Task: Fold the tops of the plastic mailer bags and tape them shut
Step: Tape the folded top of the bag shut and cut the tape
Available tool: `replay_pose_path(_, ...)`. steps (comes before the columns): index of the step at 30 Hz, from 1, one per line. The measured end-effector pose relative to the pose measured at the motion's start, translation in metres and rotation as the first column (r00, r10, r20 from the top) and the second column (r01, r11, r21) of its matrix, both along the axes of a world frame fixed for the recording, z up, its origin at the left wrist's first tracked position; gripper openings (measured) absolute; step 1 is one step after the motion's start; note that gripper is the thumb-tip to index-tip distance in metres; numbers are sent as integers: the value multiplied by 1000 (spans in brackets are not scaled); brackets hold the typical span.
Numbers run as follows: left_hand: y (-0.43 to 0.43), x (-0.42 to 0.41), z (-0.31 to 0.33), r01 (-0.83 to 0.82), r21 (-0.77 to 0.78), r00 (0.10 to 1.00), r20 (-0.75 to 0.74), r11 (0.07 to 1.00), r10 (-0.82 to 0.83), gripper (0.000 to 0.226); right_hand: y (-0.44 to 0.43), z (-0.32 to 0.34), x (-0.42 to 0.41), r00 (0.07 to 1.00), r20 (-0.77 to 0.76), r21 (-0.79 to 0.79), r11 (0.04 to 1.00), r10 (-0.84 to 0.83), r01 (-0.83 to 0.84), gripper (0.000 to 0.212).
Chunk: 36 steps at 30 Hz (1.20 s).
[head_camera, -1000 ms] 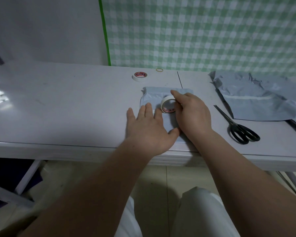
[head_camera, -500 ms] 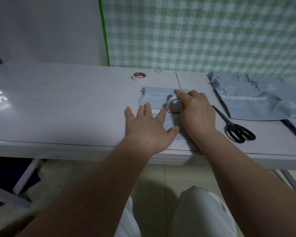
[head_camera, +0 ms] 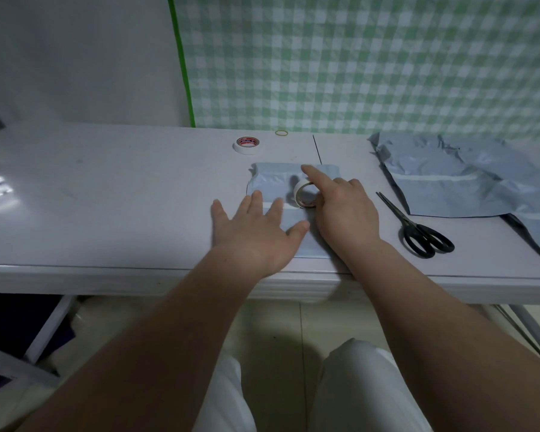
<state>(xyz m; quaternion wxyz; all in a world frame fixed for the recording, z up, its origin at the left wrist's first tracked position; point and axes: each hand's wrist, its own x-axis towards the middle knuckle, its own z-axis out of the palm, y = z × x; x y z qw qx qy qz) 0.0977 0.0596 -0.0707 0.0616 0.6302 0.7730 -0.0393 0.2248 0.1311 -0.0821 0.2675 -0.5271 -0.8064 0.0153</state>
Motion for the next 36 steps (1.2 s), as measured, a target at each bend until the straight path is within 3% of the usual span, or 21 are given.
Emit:
replay_pose_path(4, -1, -2, 3, -86, 78, 991, -99, 993, 93, 81, -1, 0, -1, 1000, -11, -4, 1000, 3, -3, 62)
replay_pose_path(7, 4, 12, 4, 19, 174, 1000, -27, 985, -15, 74, -1, 0, -1, 1000, -6, 3, 1000, 3, -3, 60)
replay_pose_path(10, 8, 22, -1, 87, 127, 993, 72, 988, -96, 69, -1, -1, -1, 1000, -26, -1, 1000, 4, -4, 59)
replay_pose_path(17, 6, 21, -12, 74, 105, 993, 87, 992, -83, 73, 4, -1, 3, 999, -33, 22, 1000, 5, -4, 60)
replay_pose_path(36, 5, 21, -10, 52, 72, 994, 88, 996, -58, 78, 8, 11, 26, 980, 198, 173, 984, 2, -37, 61)
